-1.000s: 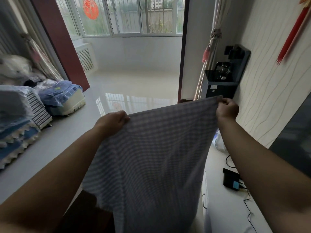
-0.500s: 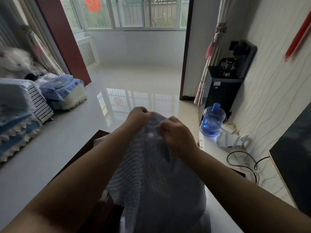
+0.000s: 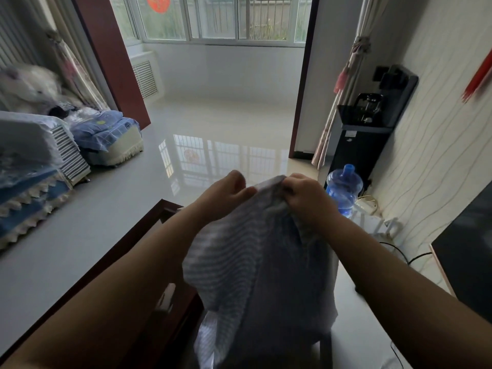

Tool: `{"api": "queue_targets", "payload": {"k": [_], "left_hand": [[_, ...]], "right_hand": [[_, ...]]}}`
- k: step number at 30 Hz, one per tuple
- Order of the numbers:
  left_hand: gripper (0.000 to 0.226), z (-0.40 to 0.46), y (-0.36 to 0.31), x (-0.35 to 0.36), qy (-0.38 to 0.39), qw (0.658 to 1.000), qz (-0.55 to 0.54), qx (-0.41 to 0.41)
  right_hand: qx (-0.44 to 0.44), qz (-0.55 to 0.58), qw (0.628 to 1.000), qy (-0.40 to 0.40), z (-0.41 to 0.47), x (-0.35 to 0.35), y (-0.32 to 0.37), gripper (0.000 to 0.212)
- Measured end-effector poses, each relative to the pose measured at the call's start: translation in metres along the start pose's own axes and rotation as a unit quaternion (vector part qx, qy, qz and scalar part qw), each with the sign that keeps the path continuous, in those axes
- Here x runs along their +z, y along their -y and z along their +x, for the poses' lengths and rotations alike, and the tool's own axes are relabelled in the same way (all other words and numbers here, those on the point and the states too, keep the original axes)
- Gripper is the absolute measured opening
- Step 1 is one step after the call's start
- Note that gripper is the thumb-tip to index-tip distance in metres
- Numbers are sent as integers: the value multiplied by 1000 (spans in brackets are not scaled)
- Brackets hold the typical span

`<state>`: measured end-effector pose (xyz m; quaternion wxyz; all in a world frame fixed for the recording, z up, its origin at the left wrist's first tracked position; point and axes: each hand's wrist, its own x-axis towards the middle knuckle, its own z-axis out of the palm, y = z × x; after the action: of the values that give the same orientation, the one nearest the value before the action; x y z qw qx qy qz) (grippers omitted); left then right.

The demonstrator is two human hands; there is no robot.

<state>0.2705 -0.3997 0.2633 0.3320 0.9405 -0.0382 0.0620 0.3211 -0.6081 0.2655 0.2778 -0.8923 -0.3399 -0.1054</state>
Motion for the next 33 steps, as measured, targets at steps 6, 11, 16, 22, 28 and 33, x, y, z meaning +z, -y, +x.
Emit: {"api": "queue_targets", "payload": {"k": [6, 11, 16, 22, 28, 33], "left_hand": [[32, -27, 69, 14, -40, 994, 41, -96], [18, -27, 87, 29, -103, 967, 176, -151], [14, -18, 82, -21, -167, 932, 286, -144], [20, 9, 36, -100, -125, 960, 249, 6], [12, -17, 77, -91, -76, 944, 293, -131], [17, -30, 87, -70, -255, 961, 74, -73]], "right_hand": [[18, -22, 991, -132, 14, -31, -11, 20], [35, -12, 982, -184, 26, -43, -16, 17], [102, -26, 972, -210, 21, -51, -40, 20], [240, -40, 955, -172, 4, -60, -88, 28], [218, -19, 945, -243, 13, -59, -82, 23], [275, 8, 935, -225, 20, -58, -84, 25]]}}
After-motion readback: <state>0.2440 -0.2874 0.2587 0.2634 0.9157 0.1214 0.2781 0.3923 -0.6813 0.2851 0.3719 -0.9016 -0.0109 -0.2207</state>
